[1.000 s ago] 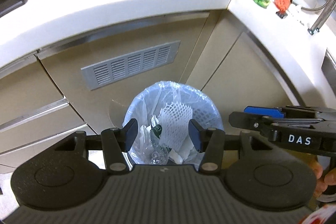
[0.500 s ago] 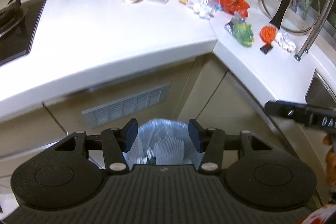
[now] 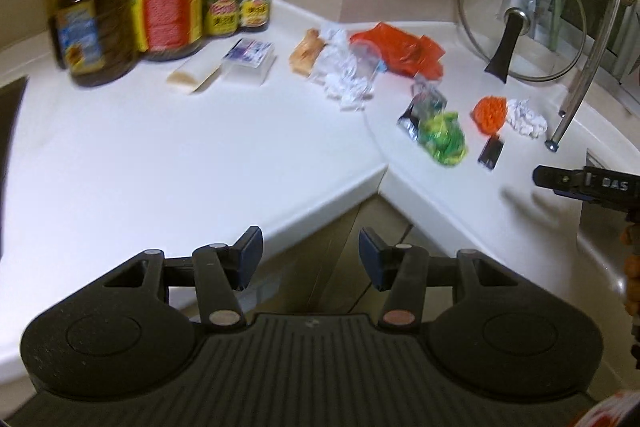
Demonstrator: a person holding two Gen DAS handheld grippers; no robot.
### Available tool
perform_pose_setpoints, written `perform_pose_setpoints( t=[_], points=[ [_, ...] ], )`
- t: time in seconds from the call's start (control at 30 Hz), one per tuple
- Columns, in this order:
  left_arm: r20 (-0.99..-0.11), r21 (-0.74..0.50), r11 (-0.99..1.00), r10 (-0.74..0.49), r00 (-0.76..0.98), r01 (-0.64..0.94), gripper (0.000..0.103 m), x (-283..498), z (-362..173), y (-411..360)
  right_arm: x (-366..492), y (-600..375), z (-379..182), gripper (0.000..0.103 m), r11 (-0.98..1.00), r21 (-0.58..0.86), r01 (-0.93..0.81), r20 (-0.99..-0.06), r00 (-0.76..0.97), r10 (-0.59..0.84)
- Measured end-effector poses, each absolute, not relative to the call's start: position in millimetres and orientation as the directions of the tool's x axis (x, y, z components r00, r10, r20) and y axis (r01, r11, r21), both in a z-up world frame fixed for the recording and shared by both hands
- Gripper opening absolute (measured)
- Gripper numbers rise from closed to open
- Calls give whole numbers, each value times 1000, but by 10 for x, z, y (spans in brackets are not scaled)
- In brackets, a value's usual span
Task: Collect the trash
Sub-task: 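Raise both tools back toward the counter, then grasp the green plastic bag with the left tool while the right tool grasps the black lighter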
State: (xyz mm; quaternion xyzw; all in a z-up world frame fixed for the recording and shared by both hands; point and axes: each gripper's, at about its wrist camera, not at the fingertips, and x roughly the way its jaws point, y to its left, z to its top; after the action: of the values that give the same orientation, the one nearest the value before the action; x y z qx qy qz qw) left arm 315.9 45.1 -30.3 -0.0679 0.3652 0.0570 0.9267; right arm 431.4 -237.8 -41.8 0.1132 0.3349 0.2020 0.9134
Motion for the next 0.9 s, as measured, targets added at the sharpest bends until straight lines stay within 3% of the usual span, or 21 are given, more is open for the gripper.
perform_pose_setpoints(
  t=[0.67, 0.9],
  points=[
    [-663, -111, 994, -76, 745, 2, 49, 4220, -356, 253, 5200, -2038, -712, 54, 960, 263, -100, -620, 745, 247],
    [-656, -139, 988, -142, 741, 65, 49, 4377, -393, 109, 5305, -1980, -770, 53, 969, 211, -129, -622, 747, 235]
  ],
)
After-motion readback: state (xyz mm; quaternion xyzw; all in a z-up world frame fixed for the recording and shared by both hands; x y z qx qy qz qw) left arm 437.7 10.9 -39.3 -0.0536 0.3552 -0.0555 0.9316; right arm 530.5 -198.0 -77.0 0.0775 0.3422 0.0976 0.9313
